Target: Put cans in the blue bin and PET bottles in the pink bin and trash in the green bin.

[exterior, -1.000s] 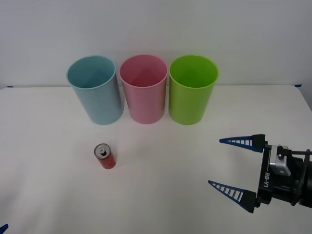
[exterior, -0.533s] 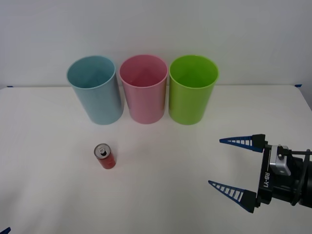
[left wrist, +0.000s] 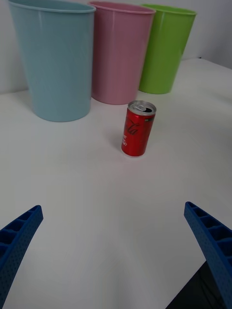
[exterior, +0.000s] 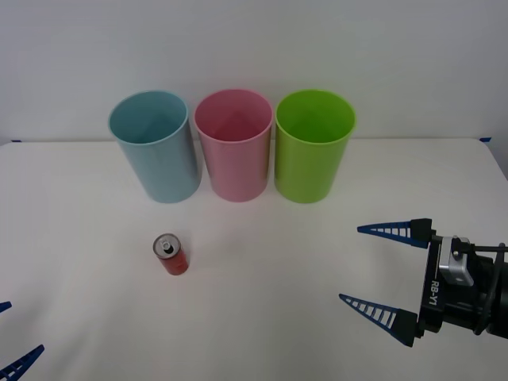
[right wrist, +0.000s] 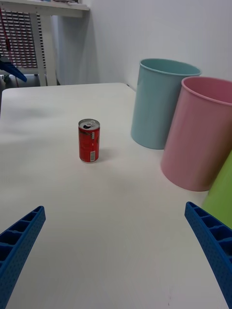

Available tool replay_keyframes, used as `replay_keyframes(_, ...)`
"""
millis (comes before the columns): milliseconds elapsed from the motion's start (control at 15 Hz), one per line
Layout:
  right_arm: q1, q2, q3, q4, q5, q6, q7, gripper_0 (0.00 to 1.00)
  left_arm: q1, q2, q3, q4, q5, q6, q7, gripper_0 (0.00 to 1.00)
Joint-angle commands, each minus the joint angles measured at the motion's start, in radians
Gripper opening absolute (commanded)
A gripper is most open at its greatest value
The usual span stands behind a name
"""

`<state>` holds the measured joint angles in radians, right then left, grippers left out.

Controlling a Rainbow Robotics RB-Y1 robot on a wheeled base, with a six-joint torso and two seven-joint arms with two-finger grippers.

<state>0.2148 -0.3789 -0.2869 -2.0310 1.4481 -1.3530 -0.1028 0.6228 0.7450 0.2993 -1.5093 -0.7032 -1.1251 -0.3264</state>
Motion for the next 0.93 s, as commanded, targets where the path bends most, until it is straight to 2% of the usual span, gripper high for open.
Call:
replay_keyframes(67,0.0,0.0,0.0,0.0,0.0,0.0,0.0,1.0,-0.041,0.022,-0.088,0.0,0.054,0.057,-0.062,1.0)
replay_keyframes(333,0.0,0.0,0.0,0.0,0.0,0.0,0.0,1.0,-0.13,0.048,-0.279,0.0,0.168,0.223,-0.172,1.0)
replay_keyframes(533,0.0,0.0,0.0,0.0,0.0,0.0,0.0,1.0,-0.201,0.068,-0.385,0.0,0.229,0.312,-0.187,1.0)
replay_keyframes(933,0.0,0.0,0.0,0.0,0.0,0.0,0.0,1.0,-0.348,0.068,-0.509,0.001,0.257,0.462,-0.201,1.0)
